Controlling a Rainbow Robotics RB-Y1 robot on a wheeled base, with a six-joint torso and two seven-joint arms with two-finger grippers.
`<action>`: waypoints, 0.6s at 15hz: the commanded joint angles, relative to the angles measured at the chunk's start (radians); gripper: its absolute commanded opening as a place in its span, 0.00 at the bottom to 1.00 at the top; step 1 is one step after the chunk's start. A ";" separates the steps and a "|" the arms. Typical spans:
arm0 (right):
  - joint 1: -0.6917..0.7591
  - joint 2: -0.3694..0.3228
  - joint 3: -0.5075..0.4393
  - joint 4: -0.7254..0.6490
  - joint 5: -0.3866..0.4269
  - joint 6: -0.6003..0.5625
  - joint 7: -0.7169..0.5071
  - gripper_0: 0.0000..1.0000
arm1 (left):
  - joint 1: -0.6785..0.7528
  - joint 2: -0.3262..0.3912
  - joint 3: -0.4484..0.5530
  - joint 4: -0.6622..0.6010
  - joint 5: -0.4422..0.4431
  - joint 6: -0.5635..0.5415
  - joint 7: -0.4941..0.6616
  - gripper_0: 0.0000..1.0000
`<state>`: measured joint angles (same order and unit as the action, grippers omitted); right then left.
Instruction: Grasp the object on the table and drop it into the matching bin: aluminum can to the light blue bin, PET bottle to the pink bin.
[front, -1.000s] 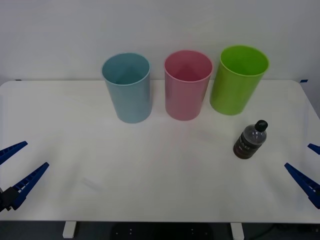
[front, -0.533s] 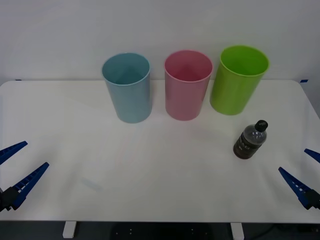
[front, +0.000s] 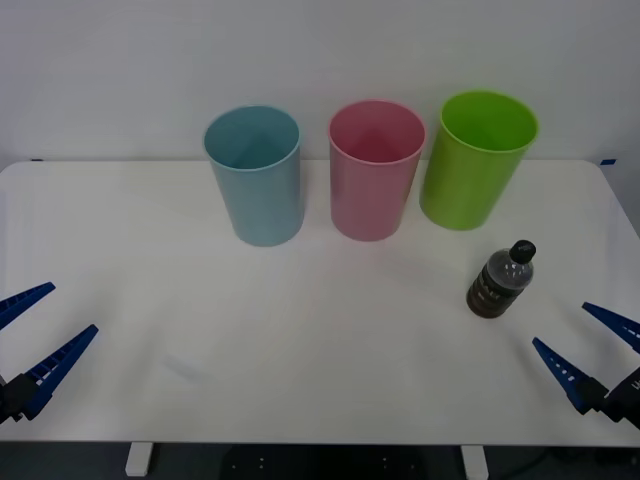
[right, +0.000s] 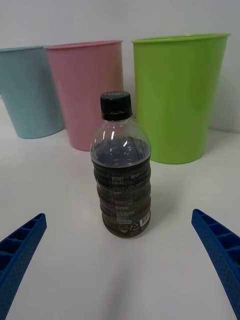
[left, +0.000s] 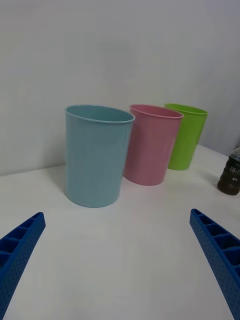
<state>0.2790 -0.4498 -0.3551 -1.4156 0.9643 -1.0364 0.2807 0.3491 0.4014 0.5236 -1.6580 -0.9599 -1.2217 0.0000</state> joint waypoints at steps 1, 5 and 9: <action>-0.029 0.007 0.022 0.040 -0.001 0.013 0.026 1.00 | 0.000 0.000 0.000 0.000 0.000 0.000 0.000 1.00; -0.050 0.023 0.062 0.046 0.001 0.078 0.061 1.00 | 0.000 0.000 0.000 0.000 0.000 0.000 0.000 1.00; -0.075 0.051 0.104 0.046 0.001 0.150 0.091 1.00 | 0.000 0.000 0.000 0.000 0.000 0.000 0.000 1.00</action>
<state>0.2094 -0.4040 -0.2601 -1.3698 0.9640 -0.9024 0.3666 0.3491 0.4014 0.5236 -1.6580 -0.9599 -1.2217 0.0000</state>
